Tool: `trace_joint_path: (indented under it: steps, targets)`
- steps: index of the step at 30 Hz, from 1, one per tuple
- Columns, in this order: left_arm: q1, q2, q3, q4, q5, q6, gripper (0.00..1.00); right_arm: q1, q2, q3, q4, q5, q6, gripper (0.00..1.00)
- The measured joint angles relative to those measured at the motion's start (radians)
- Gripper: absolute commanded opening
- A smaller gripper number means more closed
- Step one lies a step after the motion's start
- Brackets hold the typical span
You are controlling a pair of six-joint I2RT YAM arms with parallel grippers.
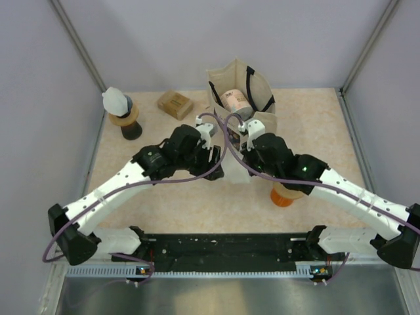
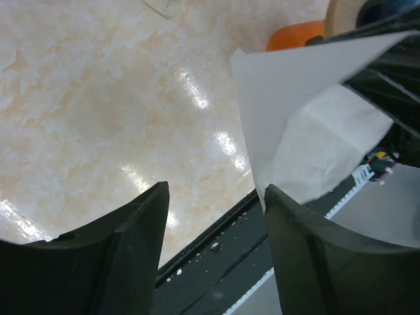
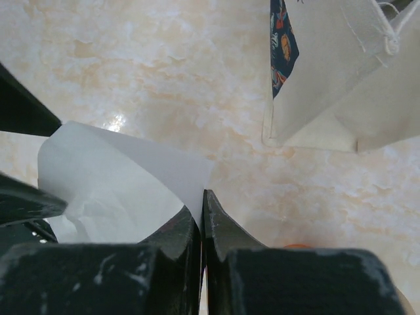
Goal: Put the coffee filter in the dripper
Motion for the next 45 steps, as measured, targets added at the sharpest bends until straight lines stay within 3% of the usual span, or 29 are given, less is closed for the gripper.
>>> trace_joint_path:
  steps: [2, 8, 13, 27, 38, 45]
  targets:
    - [0.0, -0.08, -0.034, 0.015, 0.014, 0.011, 0.73, -0.006, 0.001, 0.034, -0.049, -0.001, 0.015, 0.0]
    - [0.0, -0.355, -0.186, 0.104, -0.004, 0.002, 0.99, -0.061, 0.001, 0.161, -0.198, -0.01, 0.091, 0.0]
    - [0.001, -0.458, -0.245, 0.154, -0.045, -0.018, 0.99, -0.088, -0.029, 0.22, -0.31, -0.031, 0.165, 0.0]
    - [0.006, -0.251, -0.249, 0.311, 0.027, -0.03, 0.99, -0.119, -0.258, 0.341, -0.738, 0.141, 0.406, 0.0]
    - [0.037, -0.187, -0.249, 0.368, 0.105, -0.03, 0.99, -0.134, -0.242, 0.26, -0.796, 0.202, 0.467, 0.0]
    - [0.054, -0.187, -0.249, 0.377, 0.124, -0.031, 0.99, -0.285, -0.233, 0.133, -0.733, 0.121, 0.416, 0.0]
